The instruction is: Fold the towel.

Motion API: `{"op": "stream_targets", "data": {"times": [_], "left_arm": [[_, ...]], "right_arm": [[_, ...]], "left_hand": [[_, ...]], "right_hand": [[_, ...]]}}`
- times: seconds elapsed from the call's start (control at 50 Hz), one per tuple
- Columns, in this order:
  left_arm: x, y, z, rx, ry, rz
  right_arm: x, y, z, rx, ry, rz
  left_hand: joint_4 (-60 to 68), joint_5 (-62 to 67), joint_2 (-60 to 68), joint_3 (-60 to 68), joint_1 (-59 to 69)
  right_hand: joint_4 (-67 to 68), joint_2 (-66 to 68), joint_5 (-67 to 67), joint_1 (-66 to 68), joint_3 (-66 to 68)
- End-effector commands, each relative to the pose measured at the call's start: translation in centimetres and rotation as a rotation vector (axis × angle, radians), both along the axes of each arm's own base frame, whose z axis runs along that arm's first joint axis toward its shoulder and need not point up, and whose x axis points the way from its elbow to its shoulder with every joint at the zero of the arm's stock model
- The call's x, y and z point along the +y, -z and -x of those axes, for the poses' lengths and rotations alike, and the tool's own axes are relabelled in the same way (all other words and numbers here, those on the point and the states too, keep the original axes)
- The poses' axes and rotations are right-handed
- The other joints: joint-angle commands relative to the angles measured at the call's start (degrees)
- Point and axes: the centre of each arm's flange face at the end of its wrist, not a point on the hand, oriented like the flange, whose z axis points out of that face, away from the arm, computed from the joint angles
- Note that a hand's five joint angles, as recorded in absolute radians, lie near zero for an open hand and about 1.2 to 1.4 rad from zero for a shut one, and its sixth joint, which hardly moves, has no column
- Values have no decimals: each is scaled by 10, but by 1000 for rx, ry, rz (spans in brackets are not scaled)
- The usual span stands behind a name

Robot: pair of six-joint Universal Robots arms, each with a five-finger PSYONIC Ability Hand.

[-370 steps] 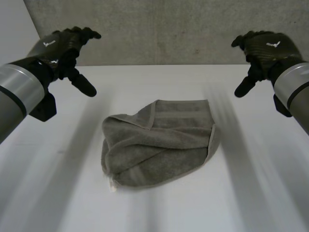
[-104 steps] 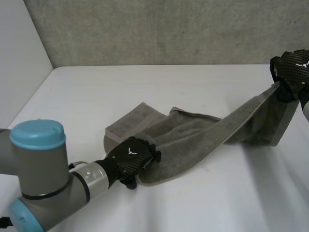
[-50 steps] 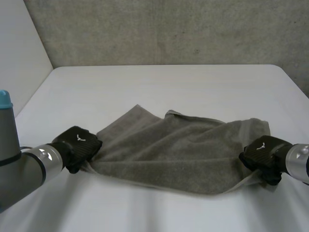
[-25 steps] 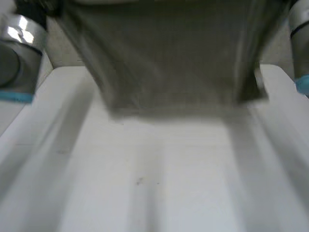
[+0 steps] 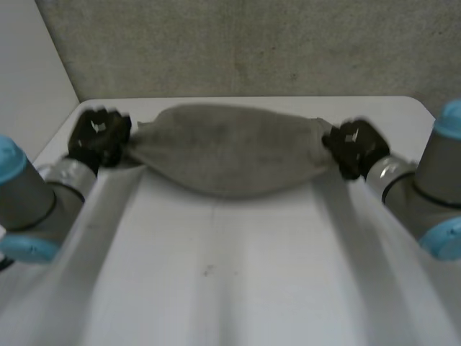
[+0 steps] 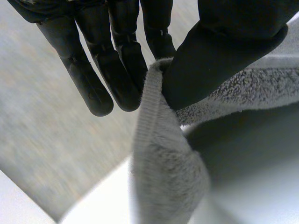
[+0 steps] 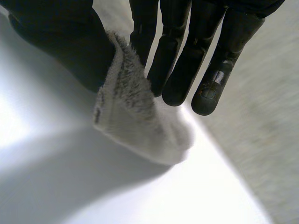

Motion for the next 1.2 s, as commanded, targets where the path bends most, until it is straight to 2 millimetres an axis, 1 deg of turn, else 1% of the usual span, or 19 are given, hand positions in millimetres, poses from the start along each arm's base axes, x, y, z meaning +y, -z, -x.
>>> {"op": "stream_targets", "data": {"times": [0.02, 0.1, 0.18, 0.28, 0.38, 0.42, 0.56, 0.62, 0.66, 0.76, 0.9, 1.02, 1.06, 1.08, 1.1, 1.12, 1.16, 1.18, 1.2], "left_arm": [[46, 46, -4, -208, 46, -130], [74, 38, -12, -288, 67, -216], [93, 32, -22, -342, 66, -321], [131, 0, -45, -440, 58, -479], [152, -22, -47, -468, 110, -519], [153, -27, -46, -469, 127, -497], [136, -35, -44, -449, 140, -410], [118, -26, -42, -454, 143, -385], [94, -19, -40, -463, 130, -336], [65, -6, -37, -455, 125, -313], [56, 11, -32, -456, 150, -349], [31, 21, -21, -459, 169, -303], [8, 9, -7, -455, 172, -190], [8, 9, -7, -455, 172, -189], [-7, -5, -2, -446, 161, -108], [-7, -5, -2, -446, 161, -107], [-35, -48, 7, -398, 116, 114], [-35, -48, 7, -398, 116, 115], [-45, -71, 13, -341, 99, 226]], "right_arm": [[31, 39, 13, 208, -39, -143], [56, 15, 22, 258, -53, -156], [72, 5, 32, 284, -49, -217], [109, -22, 64, 390, -42, -332], [127, -27, 81, 502, -80, -438], [126, -30, 82, 508, -84, -427], [105, -34, 79, 451, -48, -312], [92, -26, 78, 432, -38, -302], [74, -17, 75, 422, -23, -301], [59, -8, 74, 390, 13, -328], [51, 2, 65, 380, 1, -302], [17, 2, 50, 376, 23, -158], [-15, -22, 38, 318, 89, 5], [-15, -22, 38, 317, 89, 6], [-33, -42, 34, 263, 140, 120], [-34, -43, 34, 262, 141, 121], [-62, -96, 30, 111, 238, 371], [-62, -96, 30, 110, 238, 372], [-69, -123, 30, 21, 272, 487]], "left_hand": [[103, 113, 102, 103, 134], [103, 113, 102, 103, 134], [103, 113, 102, 103, 134], [103, 113, 102, 103, 134], [103, 113, 102, 103, 134], [103, 113, 102, 103, 134], [103, 113, 102, 103, 134], [103, 113, 102, 103, 134], [103, 113, 102, 103, 134], [103, 113, 102, 103, 134], [103, 113, 102, 103, 134], [103, 113, 102, 103, 134], [103, 113, 102, 103, 134], [103, 113, 102, 103, 134], [103, 113, 102, 103, 134], [103, 113, 102, 103, 134], [103, 113, 102, 103, 134], [103, 113, 102, 103, 134], [103, 113, 102, 103, 134]], "right_hand": [[116, 129, 137, 249, 120], [116, 129, 137, 249, 120], [116, 129, 137, 249, 120], [116, 129, 137, 249, 120], [116, 129, 137, 249, 120], [116, 129, 137, 249, 120], [116, 129, 137, 249, 120], [116, 129, 137, 249, 120], [116, 129, 137, 249, 120], [116, 129, 137, 249, 120], [116, 129, 137, 249, 120], [116, 129, 137, 249, 120], [116, 129, 137, 249, 120], [116, 129, 137, 249, 120], [116, 129, 137, 249, 120], [116, 129, 137, 249, 120], [116, 129, 137, 249, 120], [116, 129, 137, 249, 120], [116, 129, 137, 249, 120]]}}
